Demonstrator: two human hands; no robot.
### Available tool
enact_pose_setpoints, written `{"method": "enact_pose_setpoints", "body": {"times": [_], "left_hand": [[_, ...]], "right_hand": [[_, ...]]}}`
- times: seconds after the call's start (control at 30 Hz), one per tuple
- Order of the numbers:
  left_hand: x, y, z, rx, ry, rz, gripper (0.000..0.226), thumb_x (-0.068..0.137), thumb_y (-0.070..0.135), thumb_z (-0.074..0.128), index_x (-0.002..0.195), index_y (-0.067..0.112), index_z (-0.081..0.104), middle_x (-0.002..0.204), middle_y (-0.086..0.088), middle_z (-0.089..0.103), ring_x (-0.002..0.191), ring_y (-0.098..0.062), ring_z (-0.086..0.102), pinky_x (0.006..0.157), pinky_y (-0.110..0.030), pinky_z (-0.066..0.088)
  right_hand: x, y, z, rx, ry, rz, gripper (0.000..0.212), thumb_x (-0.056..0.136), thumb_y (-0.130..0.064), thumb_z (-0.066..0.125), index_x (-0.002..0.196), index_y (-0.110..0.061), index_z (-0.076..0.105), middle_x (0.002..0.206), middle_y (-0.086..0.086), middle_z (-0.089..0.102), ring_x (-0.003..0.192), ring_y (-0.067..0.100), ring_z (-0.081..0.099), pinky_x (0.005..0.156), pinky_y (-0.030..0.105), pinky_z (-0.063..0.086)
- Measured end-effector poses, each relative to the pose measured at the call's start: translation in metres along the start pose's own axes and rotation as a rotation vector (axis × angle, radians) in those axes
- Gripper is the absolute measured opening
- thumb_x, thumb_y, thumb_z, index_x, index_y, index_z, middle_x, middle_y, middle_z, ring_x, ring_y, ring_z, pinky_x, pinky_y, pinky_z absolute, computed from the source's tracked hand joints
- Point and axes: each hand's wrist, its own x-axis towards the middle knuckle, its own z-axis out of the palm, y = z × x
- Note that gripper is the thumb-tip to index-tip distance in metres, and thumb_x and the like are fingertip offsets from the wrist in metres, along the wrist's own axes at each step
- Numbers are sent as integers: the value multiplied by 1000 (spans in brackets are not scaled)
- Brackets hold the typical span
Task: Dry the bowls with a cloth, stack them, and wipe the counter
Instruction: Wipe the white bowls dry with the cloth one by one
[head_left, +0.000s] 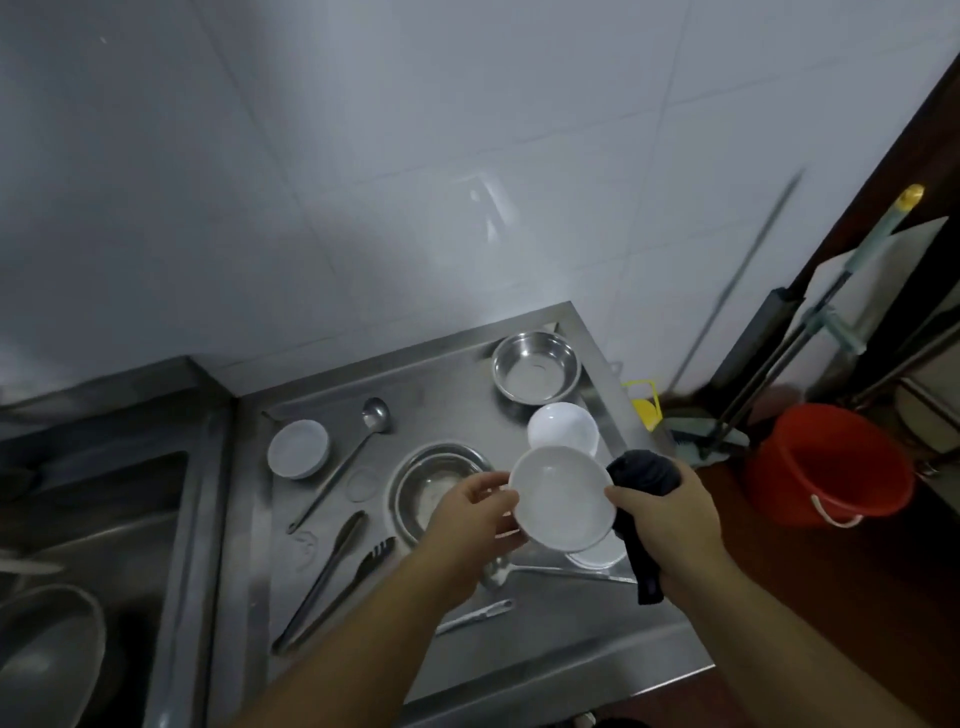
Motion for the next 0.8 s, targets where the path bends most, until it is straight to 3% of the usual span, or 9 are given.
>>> {"method": "enact_pose_setpoints", "body": {"times": [0.1,0.23,0.37,0.47,0.53,0.7,0.8], "left_hand": [[18,-19,27,45,11,-45,18,98,5,67,115,12,68,110,-16,77,96,-32,79,77,-38,66],[33,-44,39,80,26,-110,18,98,3,66,114,10,68,115,-16,74,98,-32,78,72,-33,65],[46,-67,43,114,32,-178,20,97,6,68,115,11,72,116,-14,75,101,-30,77,85,-42,66],[61,-80,49,133,64,-206,19,97,5,68,115,12,74,114,-11,76,100,-28,77,89,-44,65],[73,-86,53,190,76,-218,21,99,6,66,119,11,73,117,-11,75,103,-27,75,89,-40,65],[95,-91,61,273,94,-202,20,101,6,64,118,13,72,110,-5,75,95,-21,74,67,-22,62],[106,-94,66,288,122,-183,23,101,7,63,116,20,73,101,5,74,85,-14,73,54,-14,56]], "right_hand": [[22,13,-19,-51,0,18,45,70,-13,91,105,-31,69,96,-1,74,86,20,73,68,36,57],[40,36,-35,-40,-46,119,40,74,-1,86,104,-21,70,97,10,74,87,29,75,77,50,64],[46,59,-45,-99,-46,192,40,79,-3,85,91,-34,62,94,8,70,76,22,72,58,38,60],[54,73,-44,-139,-22,220,41,80,-7,84,91,-37,59,97,7,69,85,29,71,77,51,62],[60,78,-43,-181,-26,216,41,80,-9,83,92,-38,57,97,6,69,87,30,71,81,54,62],[83,83,-39,-221,-10,184,42,79,-7,80,100,-37,58,95,-2,67,87,24,68,80,50,61],[94,87,-32,-231,4,152,45,78,-7,79,95,-42,58,92,-8,67,83,15,68,65,35,56]]}}
